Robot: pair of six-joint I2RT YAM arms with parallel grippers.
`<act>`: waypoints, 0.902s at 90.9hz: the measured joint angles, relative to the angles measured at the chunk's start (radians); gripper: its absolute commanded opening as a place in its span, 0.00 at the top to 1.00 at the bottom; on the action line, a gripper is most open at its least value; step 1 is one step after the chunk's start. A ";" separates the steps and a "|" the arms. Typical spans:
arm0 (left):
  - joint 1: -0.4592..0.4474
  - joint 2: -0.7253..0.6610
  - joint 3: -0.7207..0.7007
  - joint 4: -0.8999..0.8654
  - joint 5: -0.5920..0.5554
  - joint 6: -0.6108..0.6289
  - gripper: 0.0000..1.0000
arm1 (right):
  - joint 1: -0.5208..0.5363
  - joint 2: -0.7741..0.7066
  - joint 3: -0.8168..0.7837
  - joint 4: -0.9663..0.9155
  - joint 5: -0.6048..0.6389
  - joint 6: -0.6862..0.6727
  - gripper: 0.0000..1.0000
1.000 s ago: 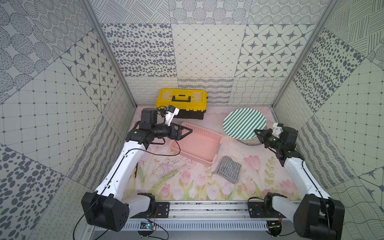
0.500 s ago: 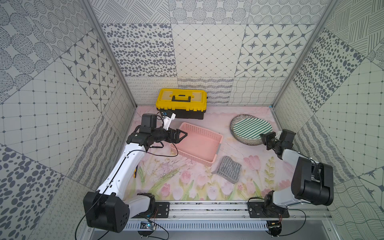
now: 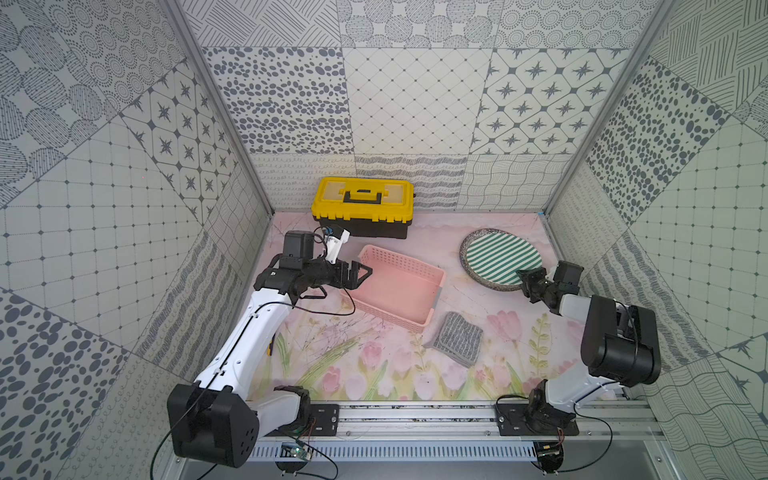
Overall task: Wipe the wet plate dry
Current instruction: Place the plate on the plate.
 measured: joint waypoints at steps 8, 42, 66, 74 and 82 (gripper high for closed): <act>0.000 0.000 -0.003 0.002 0.000 0.000 0.00 | 0.000 0.018 0.000 -0.016 0.003 -0.016 0.56; 0.000 -0.001 -0.009 0.002 -0.011 0.001 0.00 | 0.015 -0.038 0.039 -0.126 0.037 -0.084 0.30; 0.000 -0.016 -0.010 0.002 -0.061 0.015 0.00 | 0.017 -0.175 0.051 -0.332 0.128 -0.150 0.29; 0.000 -0.019 -0.020 0.006 -0.094 0.027 0.00 | 0.018 -0.235 0.051 -0.386 0.148 -0.174 0.28; 0.006 -0.019 -0.043 0.018 -0.139 0.041 0.00 | 0.021 -0.307 0.050 -0.431 0.158 -0.202 0.29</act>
